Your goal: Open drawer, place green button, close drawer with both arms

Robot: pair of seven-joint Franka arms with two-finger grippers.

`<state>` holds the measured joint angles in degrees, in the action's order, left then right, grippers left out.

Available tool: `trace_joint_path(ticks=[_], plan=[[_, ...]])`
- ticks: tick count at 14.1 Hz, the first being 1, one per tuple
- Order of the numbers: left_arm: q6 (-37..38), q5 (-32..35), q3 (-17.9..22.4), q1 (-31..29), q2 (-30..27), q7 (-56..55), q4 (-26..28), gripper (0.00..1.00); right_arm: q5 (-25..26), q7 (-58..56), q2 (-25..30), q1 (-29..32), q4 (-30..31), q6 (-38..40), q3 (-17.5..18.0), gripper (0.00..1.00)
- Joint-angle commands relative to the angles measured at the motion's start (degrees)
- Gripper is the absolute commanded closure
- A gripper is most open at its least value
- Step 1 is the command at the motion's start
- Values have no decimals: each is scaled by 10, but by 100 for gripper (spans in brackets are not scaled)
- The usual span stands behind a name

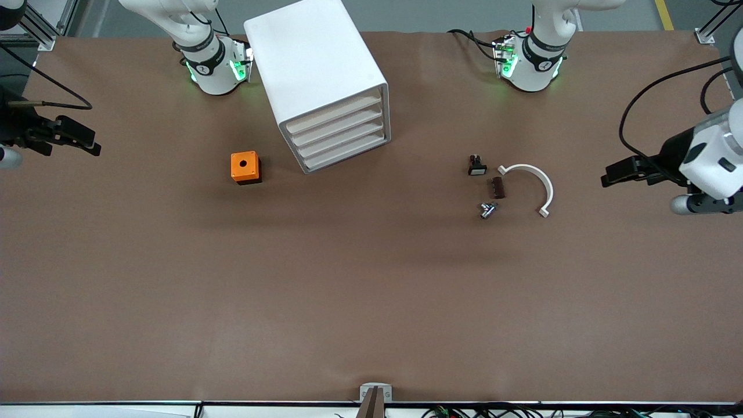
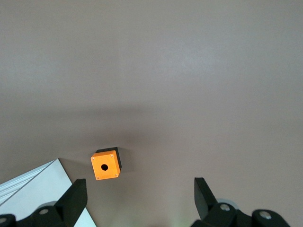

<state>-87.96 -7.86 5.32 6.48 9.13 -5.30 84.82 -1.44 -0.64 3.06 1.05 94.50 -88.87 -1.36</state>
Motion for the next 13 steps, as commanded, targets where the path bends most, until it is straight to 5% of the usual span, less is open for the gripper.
trace_joint_path(ticks=[1, 13], plan=[[-2, 28, -8, -2, -30, 6, 16, 1, 5, 1, 25, 1, 24, -29, 3, 0], [-2, 36, -16, 10, -52, -4, -23, 0, 25, 2, 26, -2, 24, -49, 4, 0]])
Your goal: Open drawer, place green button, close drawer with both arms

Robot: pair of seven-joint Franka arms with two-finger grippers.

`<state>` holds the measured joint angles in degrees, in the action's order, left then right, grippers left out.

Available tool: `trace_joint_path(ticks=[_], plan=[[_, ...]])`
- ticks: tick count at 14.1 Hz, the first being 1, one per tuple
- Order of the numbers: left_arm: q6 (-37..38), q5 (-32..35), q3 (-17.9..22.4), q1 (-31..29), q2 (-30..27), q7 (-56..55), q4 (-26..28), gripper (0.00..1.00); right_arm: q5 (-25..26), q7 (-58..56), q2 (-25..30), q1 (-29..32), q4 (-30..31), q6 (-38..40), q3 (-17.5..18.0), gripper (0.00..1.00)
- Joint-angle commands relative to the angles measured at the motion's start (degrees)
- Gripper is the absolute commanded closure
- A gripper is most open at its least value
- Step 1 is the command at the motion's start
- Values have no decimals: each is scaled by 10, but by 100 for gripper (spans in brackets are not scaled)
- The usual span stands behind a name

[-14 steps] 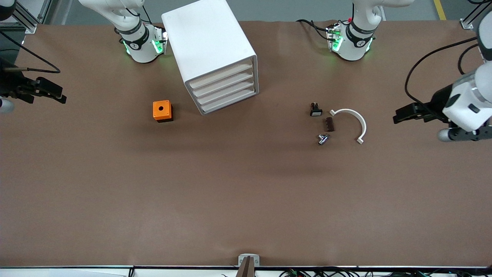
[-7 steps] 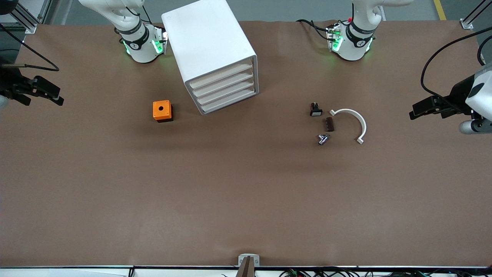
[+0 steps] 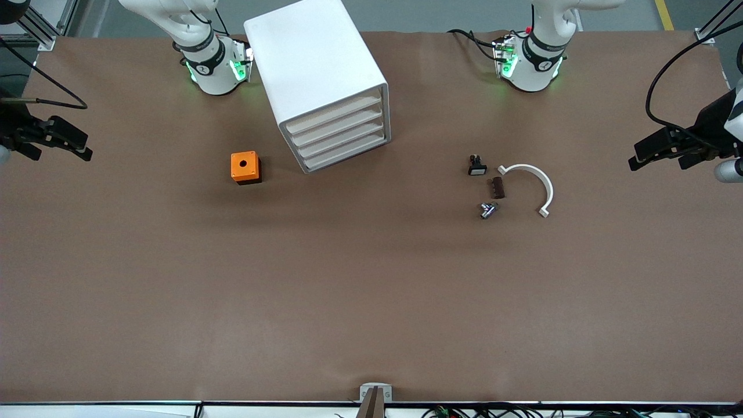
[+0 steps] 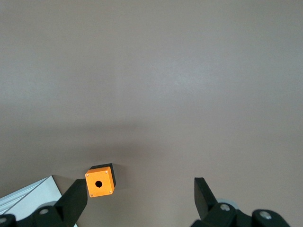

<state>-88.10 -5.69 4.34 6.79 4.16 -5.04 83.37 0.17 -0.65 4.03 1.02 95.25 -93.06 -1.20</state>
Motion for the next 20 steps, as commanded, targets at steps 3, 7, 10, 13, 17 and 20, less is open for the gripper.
trace_joint_path(ticks=[3, 7, 10, 13, 17, 20], plan=[[-1, 16, -12, 8, 0, -7, -9, 0, 2, 5, 16, -1, 17, 1, 2, 0], [-1, 16, -11, 3, 1, -7, -9, 0, 0, 18, 16, -2, 18, 4, 3, 0], [-1, 16, -7, -1, 9, -7, -9, 0, -11, 23, 16, -2, 18, 5, 2, 0], [-5, 16, -6, -5, 16, -7, -10, 0, -12, 23, 16, -1, 18, 4, 2, 0], [-8, 15, -46, -57, 24, -6, -15, 0, -12, 22, 16, -2, 17, 4, 2, 0], [-8, 16, -46, -58, 24, -6, -17, 0, -12, 21, 15, -3, 17, 3, 2, 0]])
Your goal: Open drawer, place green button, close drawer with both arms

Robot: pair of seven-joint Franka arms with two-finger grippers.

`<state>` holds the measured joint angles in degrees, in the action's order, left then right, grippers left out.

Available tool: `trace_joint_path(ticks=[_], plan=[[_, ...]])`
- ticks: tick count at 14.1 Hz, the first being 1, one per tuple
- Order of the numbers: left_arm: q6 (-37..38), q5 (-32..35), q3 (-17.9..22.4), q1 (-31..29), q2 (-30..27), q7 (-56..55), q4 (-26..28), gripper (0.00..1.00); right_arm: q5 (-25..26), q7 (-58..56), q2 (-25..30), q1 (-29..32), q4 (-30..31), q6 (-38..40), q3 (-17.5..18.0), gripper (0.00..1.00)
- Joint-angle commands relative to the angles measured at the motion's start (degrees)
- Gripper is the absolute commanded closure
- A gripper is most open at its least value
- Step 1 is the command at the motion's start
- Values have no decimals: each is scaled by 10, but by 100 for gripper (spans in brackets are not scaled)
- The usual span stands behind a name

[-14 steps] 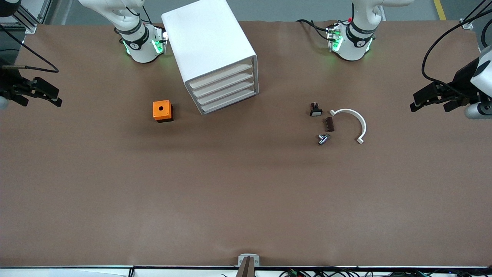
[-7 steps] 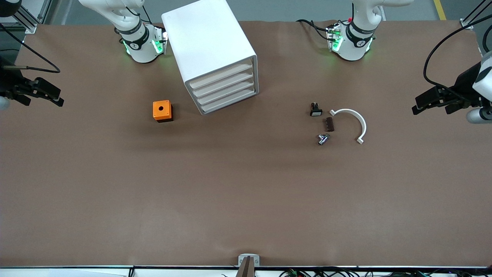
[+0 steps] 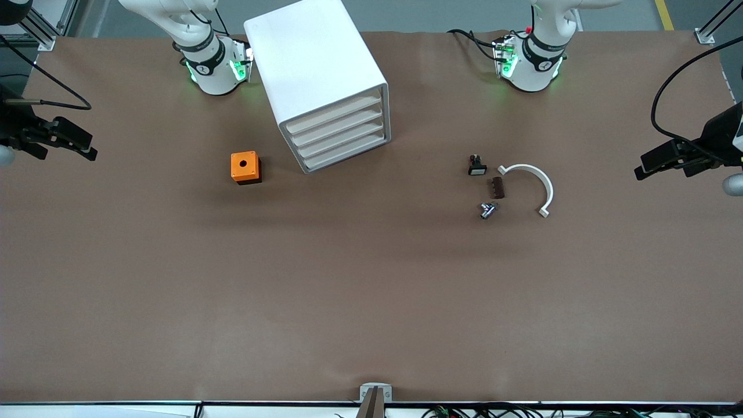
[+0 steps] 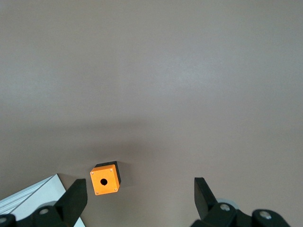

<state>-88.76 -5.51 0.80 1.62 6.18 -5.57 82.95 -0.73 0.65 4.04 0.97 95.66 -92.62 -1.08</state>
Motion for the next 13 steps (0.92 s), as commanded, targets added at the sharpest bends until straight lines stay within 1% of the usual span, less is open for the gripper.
trace_joint_path(ticks=[1, 5, 8, 11, 13], plan=[[-1, 14, -11, -7, 5, -1, -13, 0, -3, 4, 15, -3, 12, -3, 1, 0], [-18, 19, -12, -4, 6, -2, -12, 0, -3, 1, 15, -2, 11, -6, 1, 0], [-47, 57, -13, 0, 6, -2, -12, 0, -3, 1, 14, -2, 11, -6, 1, 0], [-60, 53, -14, -7, 10, -2, -12, 0, -3, 0, 14, -3, 11, -6, 1, 0], [-60, 53, -14, 0, 10, -2, -12, 0, -3, 0, 14, -3, 11, -6, 2, 0]])
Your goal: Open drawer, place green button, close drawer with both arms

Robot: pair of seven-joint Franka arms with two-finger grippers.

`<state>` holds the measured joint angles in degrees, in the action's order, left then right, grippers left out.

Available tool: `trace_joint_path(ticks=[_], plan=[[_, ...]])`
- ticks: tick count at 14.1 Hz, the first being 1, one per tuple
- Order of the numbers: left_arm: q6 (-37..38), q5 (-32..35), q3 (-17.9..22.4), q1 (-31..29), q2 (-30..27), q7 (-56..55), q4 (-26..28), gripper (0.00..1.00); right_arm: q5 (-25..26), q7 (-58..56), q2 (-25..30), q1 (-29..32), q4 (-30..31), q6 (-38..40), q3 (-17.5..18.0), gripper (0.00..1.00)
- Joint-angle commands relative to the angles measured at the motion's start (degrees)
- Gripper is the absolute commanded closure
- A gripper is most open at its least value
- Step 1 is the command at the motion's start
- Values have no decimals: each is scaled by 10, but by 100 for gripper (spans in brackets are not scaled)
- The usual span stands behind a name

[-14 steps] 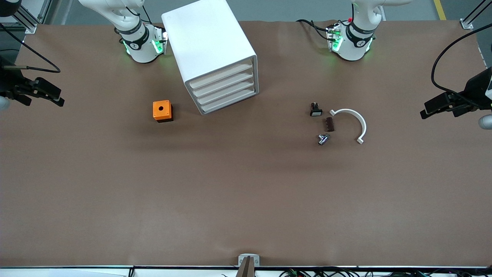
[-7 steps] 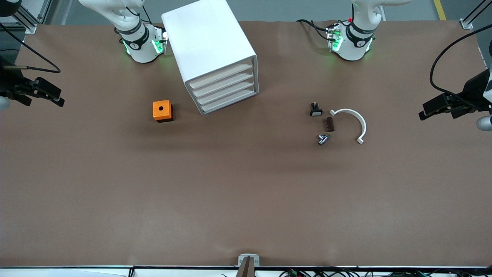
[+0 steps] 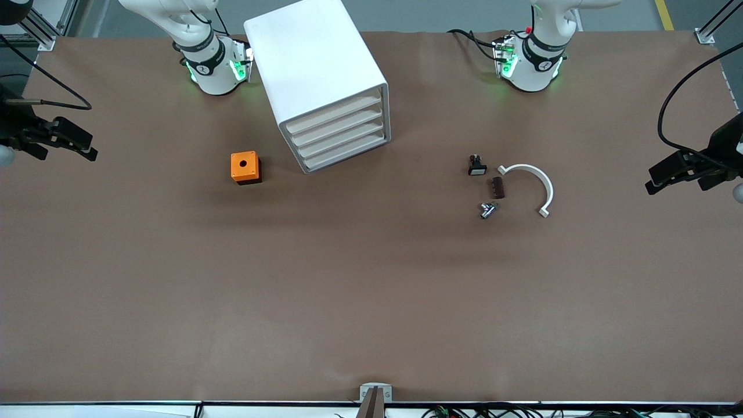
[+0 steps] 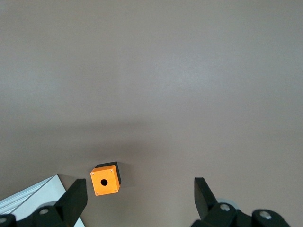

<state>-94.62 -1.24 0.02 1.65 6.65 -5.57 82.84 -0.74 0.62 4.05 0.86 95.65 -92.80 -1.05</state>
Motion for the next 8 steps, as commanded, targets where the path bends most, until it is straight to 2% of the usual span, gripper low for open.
trace_joint_path(ticks=[1, 8], plan=[[-1, 8, -6, -1, 6, -3, -11, 0, -3, 0, 14, -2, 11, -5, 1, 0], [-1, -5, -6, -2, 5, -4, -12, 0, -3, -1, 14, -2, 11, -4, 1, 0]])
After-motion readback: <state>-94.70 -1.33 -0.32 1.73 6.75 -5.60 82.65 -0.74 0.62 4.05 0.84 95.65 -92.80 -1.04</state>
